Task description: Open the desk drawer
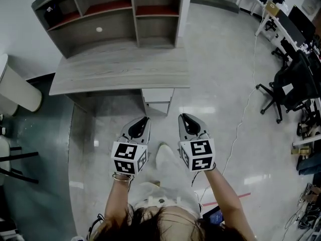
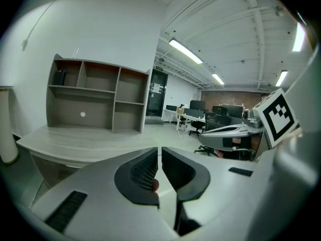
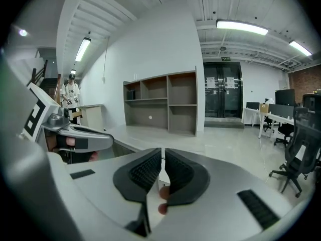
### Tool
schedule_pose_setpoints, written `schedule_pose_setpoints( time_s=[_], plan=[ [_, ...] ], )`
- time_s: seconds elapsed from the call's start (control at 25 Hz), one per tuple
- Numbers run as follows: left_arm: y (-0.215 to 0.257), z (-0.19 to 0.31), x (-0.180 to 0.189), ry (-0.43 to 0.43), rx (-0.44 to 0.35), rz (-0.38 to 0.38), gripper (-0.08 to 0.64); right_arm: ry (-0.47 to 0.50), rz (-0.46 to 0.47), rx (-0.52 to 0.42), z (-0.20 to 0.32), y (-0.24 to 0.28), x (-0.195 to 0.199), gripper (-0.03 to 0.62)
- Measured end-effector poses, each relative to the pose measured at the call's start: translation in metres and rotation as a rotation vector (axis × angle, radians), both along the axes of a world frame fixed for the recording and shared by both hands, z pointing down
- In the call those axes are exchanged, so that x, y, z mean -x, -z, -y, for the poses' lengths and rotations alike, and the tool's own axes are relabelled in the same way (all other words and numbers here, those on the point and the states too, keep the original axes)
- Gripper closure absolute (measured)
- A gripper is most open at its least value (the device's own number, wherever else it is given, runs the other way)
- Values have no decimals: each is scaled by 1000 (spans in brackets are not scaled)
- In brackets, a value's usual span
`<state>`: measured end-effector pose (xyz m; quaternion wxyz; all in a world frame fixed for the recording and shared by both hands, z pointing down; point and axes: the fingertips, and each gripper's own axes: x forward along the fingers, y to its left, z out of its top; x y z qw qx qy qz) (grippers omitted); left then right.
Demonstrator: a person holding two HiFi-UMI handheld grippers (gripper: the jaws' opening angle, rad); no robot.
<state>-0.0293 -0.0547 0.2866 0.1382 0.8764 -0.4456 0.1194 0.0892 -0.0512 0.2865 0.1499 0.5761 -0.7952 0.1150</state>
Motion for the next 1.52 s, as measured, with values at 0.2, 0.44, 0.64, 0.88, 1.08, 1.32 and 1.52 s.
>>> schedule_pose_setpoints(
  time_s=[0.2, 0.44, 0.64, 0.88, 1.08, 1.32, 1.52],
  plan=[
    [-15, 36, -6, 4, 27, 3, 538, -1, -18, 17, 36, -14, -13, 566],
    [-34, 79, -10, 25, 46, 1, 538, 29, -57, 44, 74, -35, -22, 566],
    [-49, 106, -9, 52, 57, 24, 538, 63, -69, 72, 106, -48, -28, 566],
    [-64, 124, -1, 84, 74, 41, 538, 79, -63, 84, 128, -62, -28, 566],
    [-75, 136, 9, 91, 77, 53, 538, 84, -65, 134, 136, -79, -21, 565],
    [-92, 151, 16, 67, 84, 76, 537, 57, -66, 170, 146, -99, -20, 563],
    [-113, 158, 25, 49, 119, 55, 534, 41, -78, 203, 153, -118, -13, 541]
  ],
)
